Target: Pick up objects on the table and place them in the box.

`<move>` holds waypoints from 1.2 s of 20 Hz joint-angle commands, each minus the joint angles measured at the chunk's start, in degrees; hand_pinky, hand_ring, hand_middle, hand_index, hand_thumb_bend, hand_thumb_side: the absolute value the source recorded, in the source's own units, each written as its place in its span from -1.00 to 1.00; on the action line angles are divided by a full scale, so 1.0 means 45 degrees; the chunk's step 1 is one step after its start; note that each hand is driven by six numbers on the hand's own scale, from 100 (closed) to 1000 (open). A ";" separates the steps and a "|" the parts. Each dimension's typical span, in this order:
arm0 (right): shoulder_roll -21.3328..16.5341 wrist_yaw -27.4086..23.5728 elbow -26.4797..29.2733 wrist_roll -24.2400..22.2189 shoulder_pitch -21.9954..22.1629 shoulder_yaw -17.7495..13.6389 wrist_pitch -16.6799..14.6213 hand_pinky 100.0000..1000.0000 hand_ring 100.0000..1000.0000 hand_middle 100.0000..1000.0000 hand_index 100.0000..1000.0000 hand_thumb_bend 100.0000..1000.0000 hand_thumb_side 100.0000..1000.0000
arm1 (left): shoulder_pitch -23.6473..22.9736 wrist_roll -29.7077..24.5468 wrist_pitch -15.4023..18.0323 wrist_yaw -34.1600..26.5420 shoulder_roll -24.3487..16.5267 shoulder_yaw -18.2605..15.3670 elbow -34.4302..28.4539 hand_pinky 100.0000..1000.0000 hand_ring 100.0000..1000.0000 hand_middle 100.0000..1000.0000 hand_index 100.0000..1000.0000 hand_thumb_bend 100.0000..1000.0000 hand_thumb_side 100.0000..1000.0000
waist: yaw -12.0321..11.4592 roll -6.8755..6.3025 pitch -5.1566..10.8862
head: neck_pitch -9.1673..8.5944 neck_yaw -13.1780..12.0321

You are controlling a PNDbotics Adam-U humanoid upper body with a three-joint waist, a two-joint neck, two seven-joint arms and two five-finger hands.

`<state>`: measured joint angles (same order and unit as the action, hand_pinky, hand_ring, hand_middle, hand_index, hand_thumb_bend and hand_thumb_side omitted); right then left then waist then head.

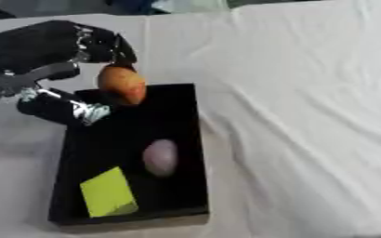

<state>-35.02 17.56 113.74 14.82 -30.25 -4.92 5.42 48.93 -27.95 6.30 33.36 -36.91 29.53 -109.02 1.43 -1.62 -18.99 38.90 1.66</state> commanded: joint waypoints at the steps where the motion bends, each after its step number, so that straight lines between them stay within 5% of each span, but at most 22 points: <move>1: -0.0145 0.0076 0.0190 -0.0020 -0.0178 -0.0091 -0.0016 0.73 0.24 0.12 0.58 -1.00 1.00 | -0.0068 -0.0559 -0.0417 -0.0136 -0.0288 0.0027 -0.1030 0.10 0.33 0.40 0.43 -1.00 -0.38 | -0.0037 0.0051 0.0328 | 0.0148 -0.0048; 11: -0.0007 0.0071 0.0190 -0.0048 -0.0209 -0.0079 -0.0040 0.73 0.24 0.12 0.58 -1.00 1.00 | -0.0668 -0.1365 -0.0766 0.0685 0.0849 0.0732 -0.0258 0.10 0.33 0.40 0.44 -1.00 -0.29 | 0.0011 0.0079 0.0309 | 0.0105 -0.0158; 20: 0.0078 0.0080 0.0190 -0.0094 -0.0213 -0.0083 -0.0036 0.73 0.24 0.11 0.58 -1.00 1.00 | -0.0731 -0.0908 0.0325 0.2337 0.2102 0.1372 0.2368 0.14 0.37 0.44 0.47 -1.00 -0.11 | 0.0106 0.0087 0.0273 | 0.0082 -0.0180; 24: 0.0078 0.0097 0.0190 -0.0087 -0.0209 -0.0104 -0.0021 0.73 0.24 0.11 0.57 -1.00 1.00 | -0.0799 -0.1054 0.1175 0.2809 0.2319 0.1646 0.3111 0.24 0.45 0.51 0.56 -1.00 0.11 | 0.0139 0.0066 0.0263 | 0.0091 -0.0168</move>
<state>-33.62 17.59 113.74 14.44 -30.32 -4.92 5.33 44.85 -32.49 10.46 45.18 -26.28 36.62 -95.66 1.97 -1.46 -18.89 39.25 0.98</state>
